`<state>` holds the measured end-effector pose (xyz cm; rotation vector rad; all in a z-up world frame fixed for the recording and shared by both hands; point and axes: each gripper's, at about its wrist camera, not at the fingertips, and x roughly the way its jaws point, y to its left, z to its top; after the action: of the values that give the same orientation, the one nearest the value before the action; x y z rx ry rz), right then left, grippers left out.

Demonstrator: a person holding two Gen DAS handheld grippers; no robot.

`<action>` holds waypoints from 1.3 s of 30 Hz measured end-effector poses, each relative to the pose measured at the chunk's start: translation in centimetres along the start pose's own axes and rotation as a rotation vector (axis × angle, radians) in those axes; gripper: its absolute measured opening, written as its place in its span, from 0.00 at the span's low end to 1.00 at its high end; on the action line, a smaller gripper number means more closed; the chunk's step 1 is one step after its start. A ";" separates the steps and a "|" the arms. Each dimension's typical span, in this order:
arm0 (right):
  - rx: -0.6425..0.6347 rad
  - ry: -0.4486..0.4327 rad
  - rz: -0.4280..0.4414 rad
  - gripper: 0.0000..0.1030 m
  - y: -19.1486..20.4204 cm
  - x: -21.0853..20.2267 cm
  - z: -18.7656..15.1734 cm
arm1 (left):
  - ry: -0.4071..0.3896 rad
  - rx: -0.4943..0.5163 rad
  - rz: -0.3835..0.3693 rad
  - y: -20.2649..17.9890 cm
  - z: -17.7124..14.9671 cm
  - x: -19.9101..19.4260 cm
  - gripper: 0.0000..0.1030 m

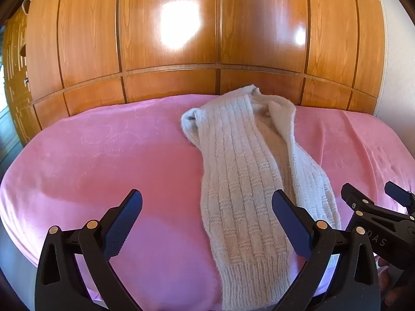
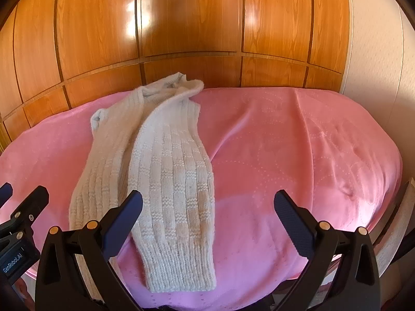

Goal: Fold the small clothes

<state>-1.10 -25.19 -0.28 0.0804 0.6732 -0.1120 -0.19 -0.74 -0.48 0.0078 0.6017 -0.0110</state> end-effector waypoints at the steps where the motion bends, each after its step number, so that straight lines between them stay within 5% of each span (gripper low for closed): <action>1: 0.000 0.000 0.001 0.98 -0.1 0.0 -0.1 | -0.002 -0.001 0.000 0.0 0.0 -0.1 0.96; 15: 0.000 0.012 0.019 0.98 -0.3 0.0 -0.1 | 0.044 -0.004 -0.027 0.1 0.3 0.9 0.96; 22: 0.021 0.104 0.148 0.95 -2.6 2.0 -0.4 | 0.167 0.075 -0.234 0.4 -0.9 3.3 0.93; 24: 0.039 0.154 0.198 0.78 -3.1 3.0 -0.7 | 0.194 0.100 -0.304 0.0 -1.6 3.6 0.93; 26: 0.035 0.184 0.240 0.73 -2.9 3.8 -1.1 | 0.224 0.138 -0.354 -0.8 -2.5 4.0 0.93; 30: -0.010 0.267 0.329 0.80 -1.3 5.4 -2.1 | 0.292 0.262 -0.380 -3.5 -5.0 5.5 0.93; 33: -0.104 0.323 0.324 0.83 0.5 7.2 -3.6 | 0.290 0.333 -0.322 -4.4 -6.3 6.3 0.71; 34: -0.143 0.313 0.310 0.82 0.9 7.2 -3.9 | 0.277 0.337 -0.334 -4.3 -6.3 6.1 0.56; 35: -0.177 0.291 0.313 0.68 1.2 6.8 -3.9 | 0.271 0.331 -0.355 -4.1 -6.0 5.8 0.33; 36: -0.187 0.286 0.325 0.46 1.1 6.5 -3.8 | 0.267 0.317 -0.364 -3.6 -5.5 5.6 0.23; 37: -0.189 0.278 0.331 0.36 0.9 6.2 -3.5 | 0.280 0.291 -0.375 -2.9 -4.9 5.7 0.15; 38: -0.187 0.274 0.331 0.16 0.5 6.1 -3.1 | 0.295 0.239 -0.416 -1.8 -4.1 5.7 0.14; 39: -0.175 0.260 0.321 0.14 -0.3 5.9 -2.3 | 0.293 0.184 -0.452 -0.7 -3.5 5.4 0.13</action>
<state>1.97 -25.70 -5.78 0.0337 0.9181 0.2709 2.25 -1.41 -6.44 0.0527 0.8840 -0.5106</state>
